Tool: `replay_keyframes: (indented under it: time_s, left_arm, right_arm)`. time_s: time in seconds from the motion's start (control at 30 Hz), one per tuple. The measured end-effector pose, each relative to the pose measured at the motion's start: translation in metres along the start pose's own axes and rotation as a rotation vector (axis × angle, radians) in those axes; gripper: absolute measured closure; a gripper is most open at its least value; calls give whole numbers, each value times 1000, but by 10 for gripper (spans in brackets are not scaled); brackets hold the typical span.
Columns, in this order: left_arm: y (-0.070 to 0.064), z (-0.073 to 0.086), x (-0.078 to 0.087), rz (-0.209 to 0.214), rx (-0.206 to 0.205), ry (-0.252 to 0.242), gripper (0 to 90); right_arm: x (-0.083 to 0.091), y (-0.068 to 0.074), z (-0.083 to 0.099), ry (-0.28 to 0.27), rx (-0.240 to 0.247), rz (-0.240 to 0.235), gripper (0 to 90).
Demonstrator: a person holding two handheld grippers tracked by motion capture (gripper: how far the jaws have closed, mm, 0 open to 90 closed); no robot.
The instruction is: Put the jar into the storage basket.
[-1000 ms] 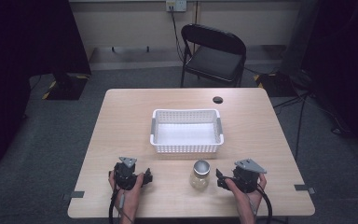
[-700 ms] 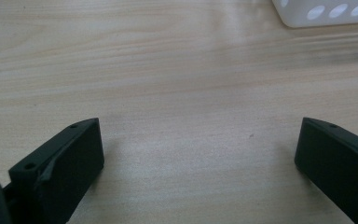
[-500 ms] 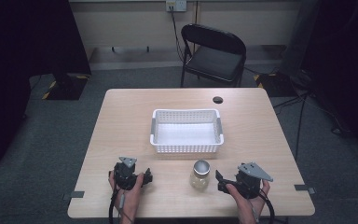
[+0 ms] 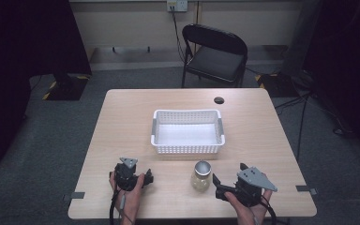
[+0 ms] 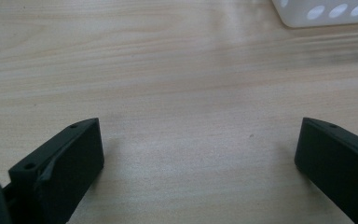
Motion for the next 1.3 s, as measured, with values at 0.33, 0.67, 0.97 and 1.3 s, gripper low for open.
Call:
replay_keyframes:
  time_s: [0.33,0.67,0.97,1.3]
  left_arm:
    - [0,0,0,0,-1,1,6]
    - [0,0,0,0,-1,0,5]
    - [0,0,0,1,-1,0,4]
    - [0,0,0,1,0,0,4]
  right_arm:
    - [-9,32,1,3,19,-102,7]
    - [-36,51,11,46,31,-146,42]
    - [-59,52,24,72,52,-128,150]
    - [-67,47,31,72,67,-107,298]
Point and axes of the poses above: each handheld gripper's, and its own axes: x roughly backward along the jaws, z roughly out of its underside, y roughly to its left, the point moved 10 cm from there along -x, roughly forward along the jaws, and after that the axes turned 2 degrees about -x, right-handed, at the moved point
